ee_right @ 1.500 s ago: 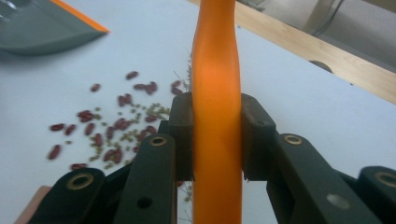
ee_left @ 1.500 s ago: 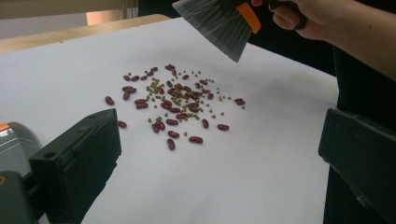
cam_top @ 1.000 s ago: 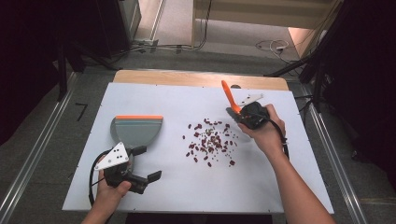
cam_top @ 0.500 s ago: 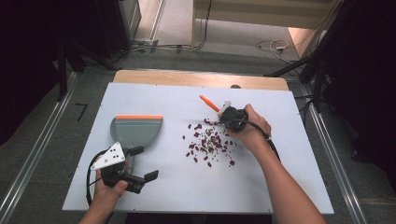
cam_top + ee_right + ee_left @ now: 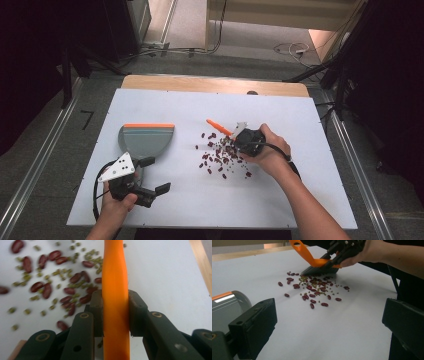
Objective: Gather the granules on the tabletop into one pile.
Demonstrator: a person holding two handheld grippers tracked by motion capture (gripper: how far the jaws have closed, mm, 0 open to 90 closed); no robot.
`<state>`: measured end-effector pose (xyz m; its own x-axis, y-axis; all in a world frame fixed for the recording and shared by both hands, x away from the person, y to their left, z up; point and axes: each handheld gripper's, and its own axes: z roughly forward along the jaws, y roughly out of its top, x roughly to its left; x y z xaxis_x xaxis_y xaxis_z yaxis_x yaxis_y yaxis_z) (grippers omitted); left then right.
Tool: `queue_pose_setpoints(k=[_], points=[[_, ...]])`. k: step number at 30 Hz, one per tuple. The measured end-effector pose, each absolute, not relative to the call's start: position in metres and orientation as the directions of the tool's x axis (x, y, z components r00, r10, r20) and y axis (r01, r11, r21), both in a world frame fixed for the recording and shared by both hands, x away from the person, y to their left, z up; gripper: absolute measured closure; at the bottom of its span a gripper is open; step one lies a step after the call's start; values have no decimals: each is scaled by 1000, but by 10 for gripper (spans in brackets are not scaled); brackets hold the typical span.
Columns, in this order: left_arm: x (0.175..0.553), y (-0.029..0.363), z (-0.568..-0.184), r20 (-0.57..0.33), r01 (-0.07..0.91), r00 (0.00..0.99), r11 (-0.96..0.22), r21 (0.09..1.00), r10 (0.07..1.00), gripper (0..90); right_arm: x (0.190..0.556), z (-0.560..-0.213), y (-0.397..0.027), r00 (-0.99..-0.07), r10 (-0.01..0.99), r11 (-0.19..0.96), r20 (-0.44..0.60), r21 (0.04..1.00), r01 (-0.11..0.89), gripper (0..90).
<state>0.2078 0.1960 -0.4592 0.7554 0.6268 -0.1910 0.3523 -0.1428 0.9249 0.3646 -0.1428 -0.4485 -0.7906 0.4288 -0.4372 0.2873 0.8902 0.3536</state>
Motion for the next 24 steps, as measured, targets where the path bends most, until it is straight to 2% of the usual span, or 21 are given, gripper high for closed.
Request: queue_pose_setpoints(k=[2, 6, 10, 16, 19, 22, 23, 24], points=[[208, 196, -459, -191, 353, 755, -144, 924, 627, 5, 360, -446, -143, -801, 401, 902, -444, 341, 263, 690], [208, 196, -460, -188, 352, 754, -145, 925, 629, 5, 363, -434, -148, -786, 422, 887, -452, 387, 254, 690], [208, 196, -460, -189, 352, 753, -143, 925, 630, 5, 380, -422, -146, -766, 454, 867, -456, 426, 260, 690], [208, 196, -461, -189, 354, 753, -145, 924, 630, 5, 410, -421, -122, -764, 425, 877, -486, 430, 214, 690], [208, 197, -461, -194, 354, 751, -137, 925, 632, 5, 422, -428, -108, -773, 399, 891, -493, 407, 200, 691], [207, 198, -460, -192, 353, 752, -140, 925, 630, 5, 429, -437, -95, -787, 339, 922, -516, 350, 168, 691], [207, 198, -460, -191, 352, 754, -140, 925, 629, 5, 430, -443, -88, -793, 286, 940, -537, 317, 124, 691], [207, 198, -460, -191, 352, 754, -141, 926, 628, 5, 430, -443, -88, -793, 286, 940, -537, 317, 124, 691]])
